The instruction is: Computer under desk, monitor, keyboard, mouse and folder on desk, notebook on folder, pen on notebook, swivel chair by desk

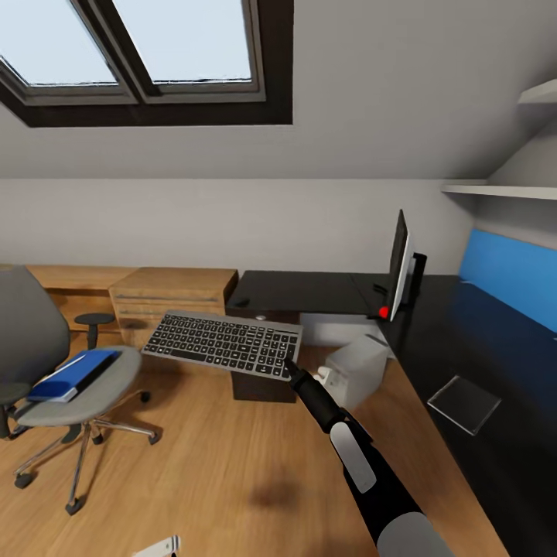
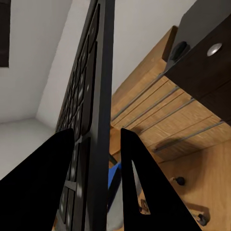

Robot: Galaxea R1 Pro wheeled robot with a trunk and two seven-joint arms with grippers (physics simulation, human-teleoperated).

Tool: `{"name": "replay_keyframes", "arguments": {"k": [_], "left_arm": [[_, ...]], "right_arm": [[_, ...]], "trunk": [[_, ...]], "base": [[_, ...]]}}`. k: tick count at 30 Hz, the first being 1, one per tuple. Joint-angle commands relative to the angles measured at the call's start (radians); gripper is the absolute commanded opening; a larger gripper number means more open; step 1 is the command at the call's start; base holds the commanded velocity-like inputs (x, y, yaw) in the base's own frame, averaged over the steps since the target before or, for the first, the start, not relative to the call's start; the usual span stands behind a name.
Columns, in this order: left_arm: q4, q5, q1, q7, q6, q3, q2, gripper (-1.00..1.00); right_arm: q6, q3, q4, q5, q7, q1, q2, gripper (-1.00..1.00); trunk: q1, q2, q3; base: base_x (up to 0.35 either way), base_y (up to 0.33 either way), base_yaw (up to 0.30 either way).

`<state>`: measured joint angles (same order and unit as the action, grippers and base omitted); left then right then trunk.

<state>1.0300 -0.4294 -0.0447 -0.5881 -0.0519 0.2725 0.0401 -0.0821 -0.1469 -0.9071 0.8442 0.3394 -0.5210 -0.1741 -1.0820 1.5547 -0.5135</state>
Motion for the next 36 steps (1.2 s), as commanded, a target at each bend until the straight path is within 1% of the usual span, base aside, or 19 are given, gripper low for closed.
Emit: {"name": "replay_keyframes", "arguments": {"k": [1,8,20,25,26,27,28,30,33,34,35,36], "left_arm": [[0.002,-0.003,0.000,-0.007,-0.006,0.004,0.001,1.00],[0.003,0.001,0.000,-0.011,-0.006,0.006,0.000,1.00],[0.004,-0.004,0.000,-0.011,-0.009,0.003,0.001,1.00],[0.001,-0.019,0.000,-0.007,-0.012,0.000,0.002,1.00],[-0.008,-0.032,0.000,0.004,-0.014,-0.003,0.002,1.00],[-0.039,-0.049,0.000,0.043,-0.017,-0.021,0.004,1.00],[-0.043,-0.051,0.000,0.055,-0.019,-0.025,0.004,1.00],[-0.059,-0.057,0.000,0.127,-0.033,-0.045,0.005,1.00],[-0.062,-0.058,0.000,0.144,-0.054,-0.052,0.006,1.00],[-0.064,-0.058,0.000,0.147,-0.070,-0.056,0.006,1.00],[-0.077,-0.058,0.001,0.155,-0.123,-0.069,0.006,1.00],[-0.095,-0.058,0.004,0.163,-0.155,-0.080,0.006,1.00]], "right_arm": [[-0.007,0.001,0.000,0.012,0.002,-0.001,0.000,-1.00],[-0.007,0.002,-0.001,0.015,0.001,-0.001,0.000,-1.00],[-0.007,0.003,-0.001,0.016,0.003,-0.001,0.000,-1.00],[-0.007,0.004,-0.002,0.017,0.005,-0.001,0.000,-1.00],[-0.007,0.005,-0.002,0.018,0.006,-0.001,0.000,-1.00],[-0.007,0.005,-0.003,0.018,0.008,-0.001,0.000,-1.00],[-0.007,0.005,-0.003,0.018,0.008,-0.001,0.000,-1.00],[-0.008,0.006,-0.003,0.018,0.011,-0.001,0.000,-1.00],[-0.008,0.006,-0.003,0.018,0.012,-0.001,0.000,-1.00],[-0.008,0.006,-0.003,0.018,0.012,-0.001,0.000,-1.00],[-0.008,0.007,-0.003,0.018,0.012,-0.001,0.000,-1.00],[-0.008,0.007,-0.002,0.018,0.012,-0.001,0.000,-1.00]], "trunk": [[-0.001,0.001,-0.001],[-0.001,0.001,-0.001],[0.045,-0.083,0.037],[0.065,-0.118,0.052],[0.068,-0.125,0.056],[0.072,-0.132,0.059],[0.076,-0.139,0.062],[0.084,-0.153,0.068],[0.095,-0.174,0.078],[0.099,-0.181,0.081],[0.103,-0.188,0.084],[0.107,-0.195,0.087]], "base": [[0.239,0.160,0.000],[0.083,0.056,0.000],[0.005,0.004,0.000],[0.000,0.000,0.000],[0.000,0.000,0.000],[0.000,0.000,0.000],[0.000,0.000,0.000],[0.000,0.000,0.000],[0.000,0.000,0.000],[0.000,0.000,0.000],[0.000,0.000,0.000],[0.000,0.000,0.000]]}}
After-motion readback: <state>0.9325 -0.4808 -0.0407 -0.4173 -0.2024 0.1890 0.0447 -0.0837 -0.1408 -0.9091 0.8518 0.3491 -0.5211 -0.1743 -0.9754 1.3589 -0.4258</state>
